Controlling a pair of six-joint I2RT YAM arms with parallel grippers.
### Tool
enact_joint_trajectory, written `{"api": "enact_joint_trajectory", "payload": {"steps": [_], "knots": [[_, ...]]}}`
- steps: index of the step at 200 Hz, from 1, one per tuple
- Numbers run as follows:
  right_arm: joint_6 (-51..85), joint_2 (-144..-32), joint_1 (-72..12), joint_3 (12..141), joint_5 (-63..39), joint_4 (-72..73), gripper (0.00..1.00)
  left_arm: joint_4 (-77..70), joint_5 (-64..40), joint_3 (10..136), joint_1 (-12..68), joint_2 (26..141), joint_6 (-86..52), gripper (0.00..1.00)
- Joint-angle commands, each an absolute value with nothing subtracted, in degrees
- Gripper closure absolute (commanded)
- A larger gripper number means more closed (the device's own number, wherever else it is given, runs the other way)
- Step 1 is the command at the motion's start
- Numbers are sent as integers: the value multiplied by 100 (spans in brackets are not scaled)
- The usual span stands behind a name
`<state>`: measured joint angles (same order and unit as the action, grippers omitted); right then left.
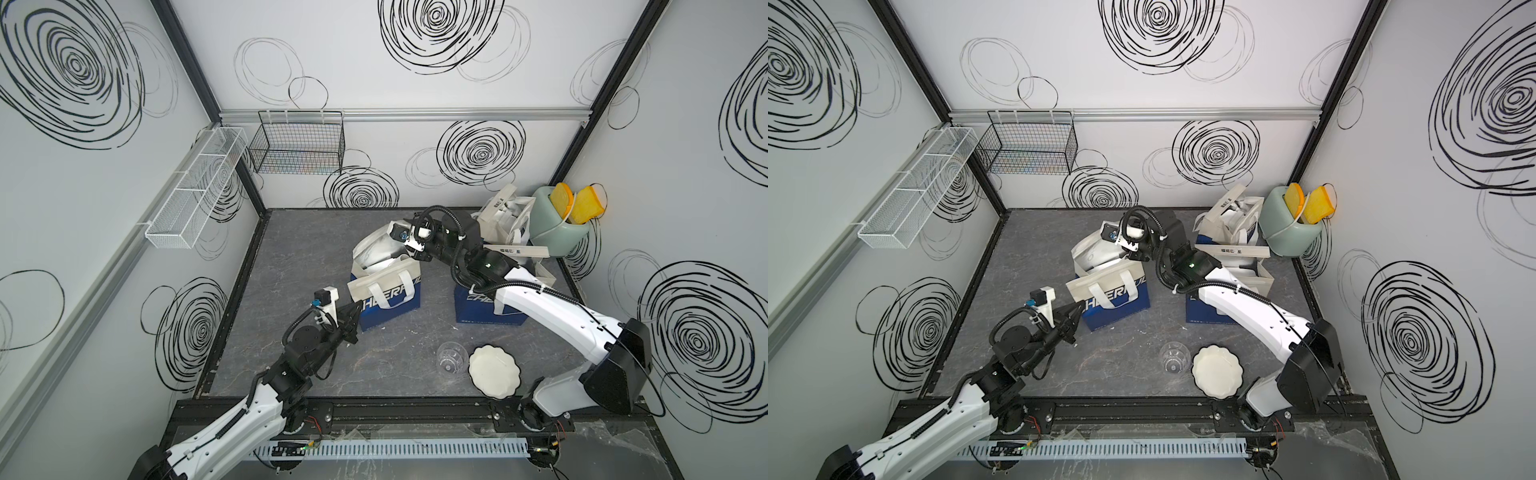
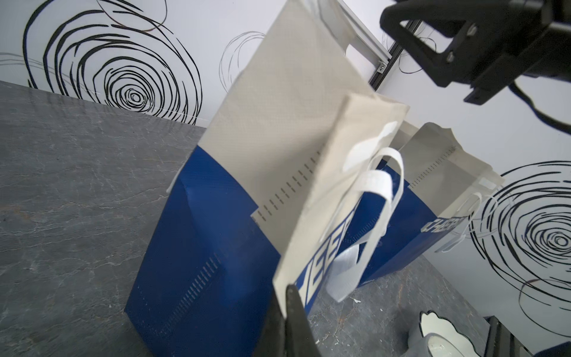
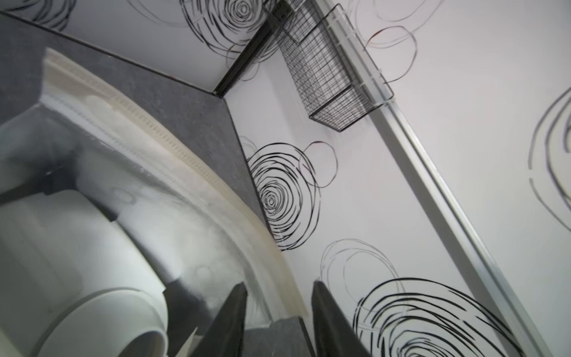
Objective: Open the takeout bag
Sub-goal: Open the takeout bag at the center of the board, then reset both arms
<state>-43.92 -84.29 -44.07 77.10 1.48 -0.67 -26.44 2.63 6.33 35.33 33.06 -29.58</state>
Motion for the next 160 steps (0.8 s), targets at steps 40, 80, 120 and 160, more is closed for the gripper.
{"api": "enact_joint_trajectory", "payload": {"steps": [40,80,120,160], "knots": [[-3535,-7893,-4380,7665,-105,267,49,-2064,527,862,3524,3211,-3186,42],[-2441,-7113,-4403,7091,-157,371,33,-1625,819,1291,3560,2923,-3216,29],[-1341,-5544,-4403,5689,-155,596,17,-1408,1626,1654,3612,2677,-2903,17],[-503,-4346,-4455,4994,399,-400,9,-1442,2243,1865,3621,2705,-2584,11]]}}
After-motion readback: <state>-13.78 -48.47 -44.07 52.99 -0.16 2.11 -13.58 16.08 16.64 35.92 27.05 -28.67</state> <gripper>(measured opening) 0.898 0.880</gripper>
